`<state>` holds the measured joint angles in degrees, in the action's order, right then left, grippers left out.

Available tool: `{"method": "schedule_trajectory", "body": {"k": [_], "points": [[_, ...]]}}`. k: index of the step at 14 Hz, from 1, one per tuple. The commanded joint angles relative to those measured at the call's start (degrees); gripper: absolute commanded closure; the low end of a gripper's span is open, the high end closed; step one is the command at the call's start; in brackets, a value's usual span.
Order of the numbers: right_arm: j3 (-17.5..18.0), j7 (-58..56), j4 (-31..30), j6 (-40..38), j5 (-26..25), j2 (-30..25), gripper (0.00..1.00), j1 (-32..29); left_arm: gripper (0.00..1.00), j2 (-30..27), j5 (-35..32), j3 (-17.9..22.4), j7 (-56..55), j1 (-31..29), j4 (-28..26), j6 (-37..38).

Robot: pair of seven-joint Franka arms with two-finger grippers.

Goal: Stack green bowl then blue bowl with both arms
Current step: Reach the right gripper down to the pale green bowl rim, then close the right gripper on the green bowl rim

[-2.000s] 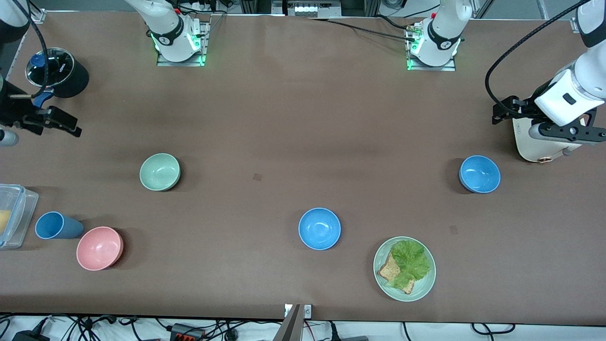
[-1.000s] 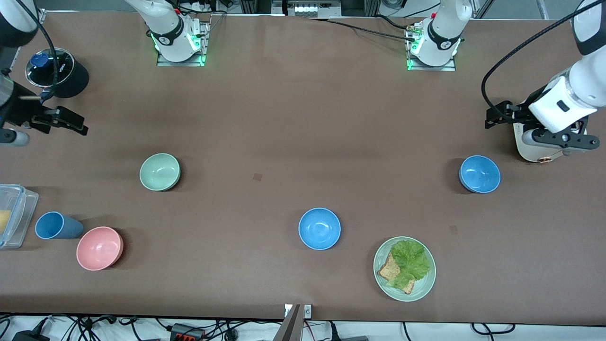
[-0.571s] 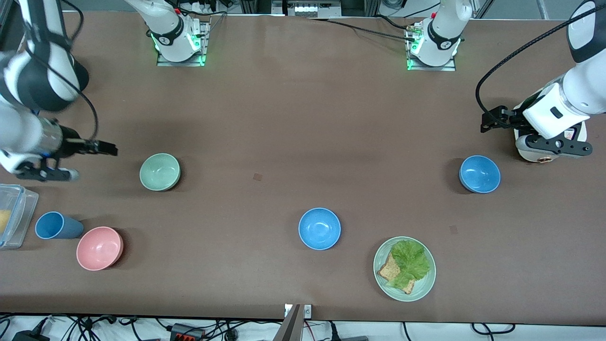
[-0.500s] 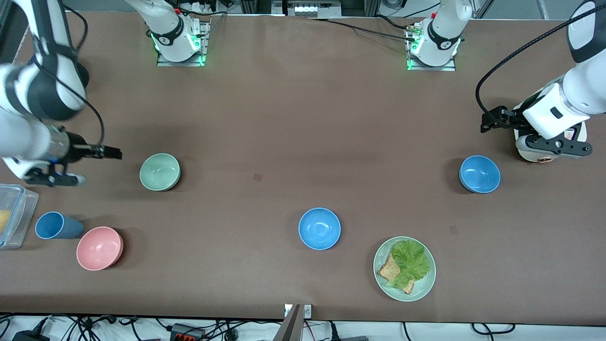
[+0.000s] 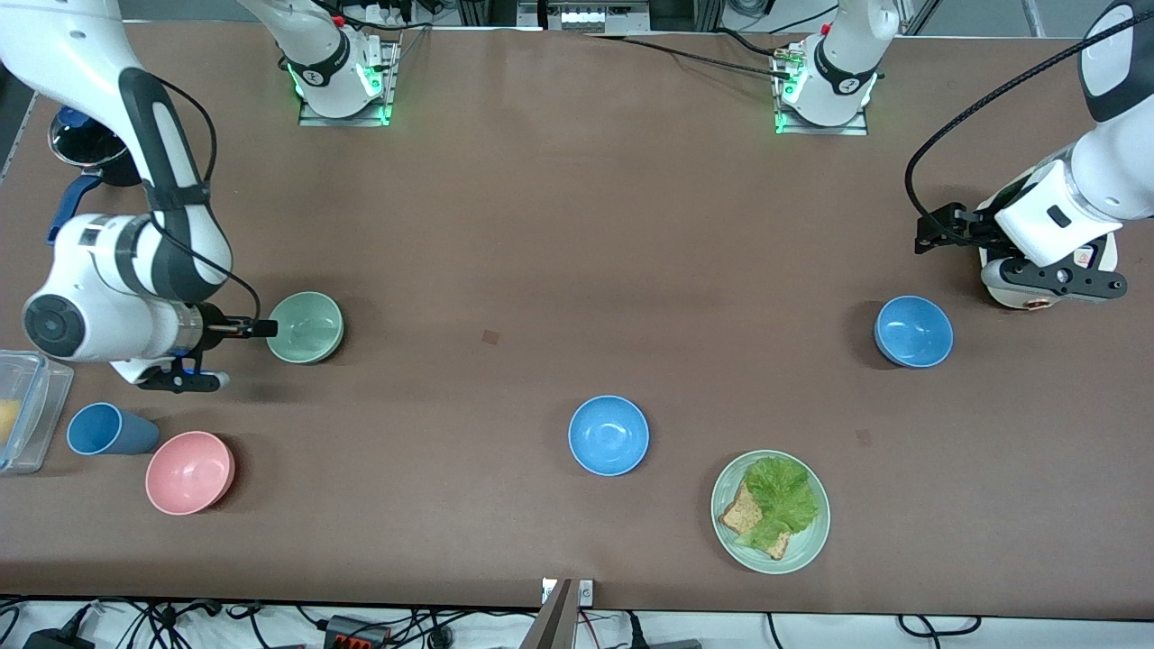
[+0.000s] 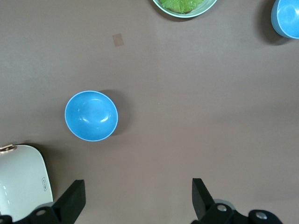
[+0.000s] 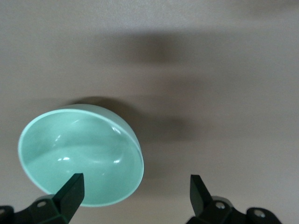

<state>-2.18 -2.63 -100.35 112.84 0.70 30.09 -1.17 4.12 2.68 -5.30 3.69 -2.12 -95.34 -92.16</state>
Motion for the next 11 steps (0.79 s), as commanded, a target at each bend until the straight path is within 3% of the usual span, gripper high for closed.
{"method": "schedule_trajectory", "body": {"k": [1, 2, 5, 6, 9, 11], "points": [[0.78, -3.24, 0.15, 2.38, -0.35, 2.42, 0.0, -0.85, 0.0, 0.62, 0.66, 0.02, -0.17, 0.18, 1.56, 0.84], [0.78, -4.48, 0.15, 2.65, 0.08, 3.39, 0.06, -1.03, 0.0, 0.62, 0.66, 0.02, -0.17, 0.18, 1.56, 0.84], [0.78, -4.75, 0.15, 2.39, 0.26, 4.19, 0.44, -0.94, 0.0, 0.71, 0.66, 0.02, 0.09, 0.09, 1.56, 0.84], [0.78, -4.75, 0.15, 2.3, 0.44, 4.53, 0.51, -0.94, 0.0, 0.71, 0.66, 0.02, 0.18, 0.09, 1.56, 0.84], [0.78, -5.01, 0.15, 1.68, 2.37, 4.54, 0.95, -0.77, 0.0, 0.89, 0.66, 0.02, 0.36, 0.09, 1.56, 0.84], [1.65, -6.85, 0.06, 1.6, 2.46, 4.54, 1.0, -0.77, 0.0, 0.89, 0.66, 0.02, 0.36, 0.09, 1.56, 0.84]]}}
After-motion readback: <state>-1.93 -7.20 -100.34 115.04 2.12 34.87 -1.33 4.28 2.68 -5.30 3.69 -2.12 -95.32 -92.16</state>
